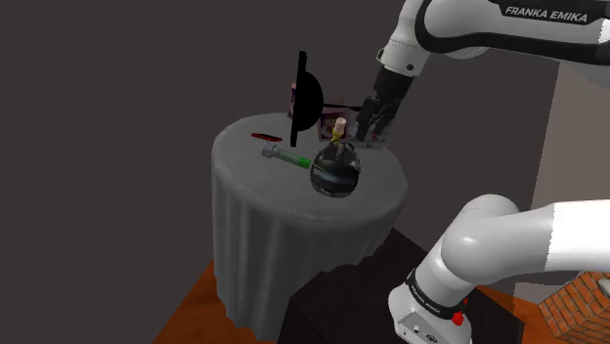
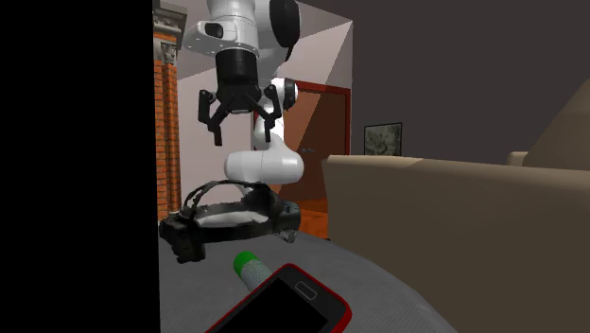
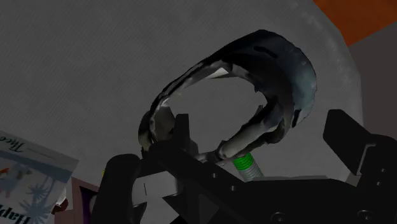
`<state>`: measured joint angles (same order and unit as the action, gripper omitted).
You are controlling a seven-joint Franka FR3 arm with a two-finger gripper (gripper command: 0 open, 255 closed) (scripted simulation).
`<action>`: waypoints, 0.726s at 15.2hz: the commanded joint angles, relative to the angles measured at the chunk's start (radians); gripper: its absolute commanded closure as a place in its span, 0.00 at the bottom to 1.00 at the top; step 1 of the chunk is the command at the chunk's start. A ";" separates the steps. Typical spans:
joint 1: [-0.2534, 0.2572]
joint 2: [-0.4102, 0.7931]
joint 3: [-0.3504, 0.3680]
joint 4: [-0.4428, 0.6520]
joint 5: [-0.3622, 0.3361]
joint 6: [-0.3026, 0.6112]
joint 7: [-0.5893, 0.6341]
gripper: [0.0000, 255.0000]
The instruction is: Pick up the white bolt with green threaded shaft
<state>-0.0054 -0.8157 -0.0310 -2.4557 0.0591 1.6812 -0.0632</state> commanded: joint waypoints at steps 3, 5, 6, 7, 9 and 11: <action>0.018 0.068 -0.006 0.003 -0.004 0.066 -0.044 0.00; 0.036 0.139 -0.011 0.011 -0.006 0.129 -0.088 0.00; 0.046 0.175 -0.013 0.018 -0.007 0.159 -0.110 0.00; 0.055 0.212 -0.015 0.025 -0.008 0.189 -0.131 0.00; 0.073 0.286 -0.018 0.045 -0.007 0.245 -0.174 0.00; 0.090 0.361 -0.019 0.069 -0.006 0.296 -0.216 0.00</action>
<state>0.0798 -0.5139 -0.0405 -2.3952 0.0563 1.9557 -0.2490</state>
